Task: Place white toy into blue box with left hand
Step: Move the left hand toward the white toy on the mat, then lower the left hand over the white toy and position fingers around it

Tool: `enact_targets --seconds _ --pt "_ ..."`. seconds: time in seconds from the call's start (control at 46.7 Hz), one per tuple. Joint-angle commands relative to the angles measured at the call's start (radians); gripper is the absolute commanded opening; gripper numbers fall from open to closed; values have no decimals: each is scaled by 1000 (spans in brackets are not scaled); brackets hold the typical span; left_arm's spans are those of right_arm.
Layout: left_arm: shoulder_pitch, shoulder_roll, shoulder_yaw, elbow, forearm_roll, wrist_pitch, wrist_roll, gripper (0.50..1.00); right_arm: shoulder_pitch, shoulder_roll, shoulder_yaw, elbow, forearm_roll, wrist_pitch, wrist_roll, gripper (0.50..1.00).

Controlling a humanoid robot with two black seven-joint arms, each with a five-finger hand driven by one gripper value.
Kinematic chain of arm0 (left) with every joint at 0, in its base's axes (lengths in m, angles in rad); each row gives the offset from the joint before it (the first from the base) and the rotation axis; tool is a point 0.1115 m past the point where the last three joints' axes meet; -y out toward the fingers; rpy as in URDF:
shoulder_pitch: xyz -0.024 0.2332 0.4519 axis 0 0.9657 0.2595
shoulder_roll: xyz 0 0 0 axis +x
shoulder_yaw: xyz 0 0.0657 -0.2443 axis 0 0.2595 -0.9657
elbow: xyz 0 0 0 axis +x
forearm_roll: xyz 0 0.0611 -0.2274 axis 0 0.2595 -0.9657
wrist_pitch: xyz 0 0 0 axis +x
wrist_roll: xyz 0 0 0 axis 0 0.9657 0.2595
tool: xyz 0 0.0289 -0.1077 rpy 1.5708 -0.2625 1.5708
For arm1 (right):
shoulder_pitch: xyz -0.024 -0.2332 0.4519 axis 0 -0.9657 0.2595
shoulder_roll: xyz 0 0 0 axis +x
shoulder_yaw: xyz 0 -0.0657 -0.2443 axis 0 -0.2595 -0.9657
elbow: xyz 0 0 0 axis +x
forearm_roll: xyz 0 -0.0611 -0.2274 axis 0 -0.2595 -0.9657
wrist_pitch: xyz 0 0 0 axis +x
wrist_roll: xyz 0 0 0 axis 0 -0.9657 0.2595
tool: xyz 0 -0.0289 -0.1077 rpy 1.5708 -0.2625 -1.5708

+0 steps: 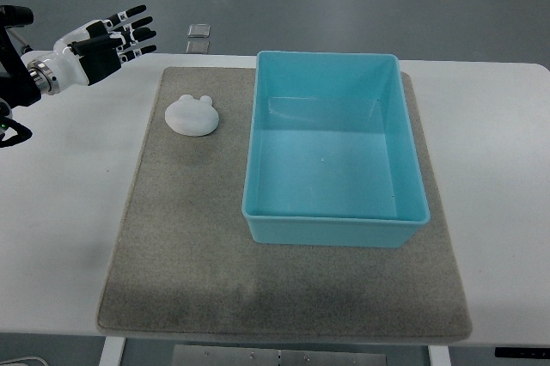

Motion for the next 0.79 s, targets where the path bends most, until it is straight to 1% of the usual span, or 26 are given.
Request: enact_targets --seconds 0.0,0.107,0.193,0.492,0.621,0.77 --pt "-18 22 -9 -16 169 0 -49 994 0 0 0 0 0 0 0 936" --pt "-25 77 -2 -105 293 0 -127 996 0 0 0 1 0 0 0 936" --pt "-31 113 2 -168 374 0 -160 996 0 0 0 0 0 0 0 936" --pt "-61 120 5 -306 721 0 -164 996 0 0 0 0 0 0 0 936" --pt "-61 110 6 -326 871 0 -164 996 0 0 0 0 0 0 0 936" --pt "-75 105 46 -363 1011 39 -164 994 0 0 0 0 0 0 0 936"
